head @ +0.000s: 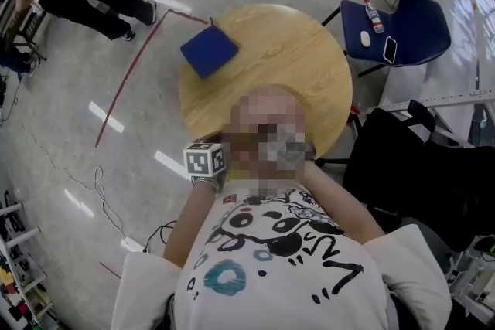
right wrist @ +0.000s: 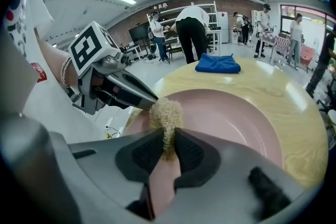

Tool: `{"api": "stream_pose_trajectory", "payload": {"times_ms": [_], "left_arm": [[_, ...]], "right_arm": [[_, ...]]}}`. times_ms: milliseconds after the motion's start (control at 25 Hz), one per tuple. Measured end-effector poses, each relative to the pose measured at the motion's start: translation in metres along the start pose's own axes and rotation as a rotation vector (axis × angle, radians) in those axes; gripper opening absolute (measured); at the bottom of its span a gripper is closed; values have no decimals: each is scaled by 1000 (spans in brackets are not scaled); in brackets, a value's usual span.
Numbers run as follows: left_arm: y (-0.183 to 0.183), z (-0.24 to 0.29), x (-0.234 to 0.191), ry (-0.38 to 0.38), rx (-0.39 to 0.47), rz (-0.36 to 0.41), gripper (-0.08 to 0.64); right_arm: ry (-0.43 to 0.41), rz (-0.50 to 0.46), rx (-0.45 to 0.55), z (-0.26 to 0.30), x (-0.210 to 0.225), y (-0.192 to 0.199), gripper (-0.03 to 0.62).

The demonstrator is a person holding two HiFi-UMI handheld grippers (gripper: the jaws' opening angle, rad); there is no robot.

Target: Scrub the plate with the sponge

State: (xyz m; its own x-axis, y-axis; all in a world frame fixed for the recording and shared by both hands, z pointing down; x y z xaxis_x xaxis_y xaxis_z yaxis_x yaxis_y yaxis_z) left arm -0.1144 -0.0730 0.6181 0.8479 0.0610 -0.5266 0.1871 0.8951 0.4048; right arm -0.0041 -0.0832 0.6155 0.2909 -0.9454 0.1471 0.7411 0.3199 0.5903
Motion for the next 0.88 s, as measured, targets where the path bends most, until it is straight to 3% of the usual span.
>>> {"api": "stream_pose_trajectory", "payload": {"times_ms": [280,600,880], "left_arm": [[2,-2,-3,25,16,-30,51],[3,-2,-3,45,63,-36,51],[2,-2,-3,44,46,-21,51]], "right_arm": [[55,-45,-12,0,8,-7,71],[9,24,-49,-6,13,4,71],[65,50,-26,-5,33,-1,71]]}}
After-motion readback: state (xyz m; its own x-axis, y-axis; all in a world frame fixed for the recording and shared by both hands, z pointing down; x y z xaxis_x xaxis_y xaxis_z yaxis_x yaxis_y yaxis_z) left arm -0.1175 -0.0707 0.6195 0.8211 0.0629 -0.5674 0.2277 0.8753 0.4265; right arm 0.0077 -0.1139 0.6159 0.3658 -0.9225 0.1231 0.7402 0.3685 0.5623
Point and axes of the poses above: the fingertips, and each gripper's own axes: z forward along the fingers, x to its right, y out of its underside, the point moved 4 cm from there along -z, backward along the fingers, and after that the axes turned 9 degrees about -z, right-handed, at the moved point
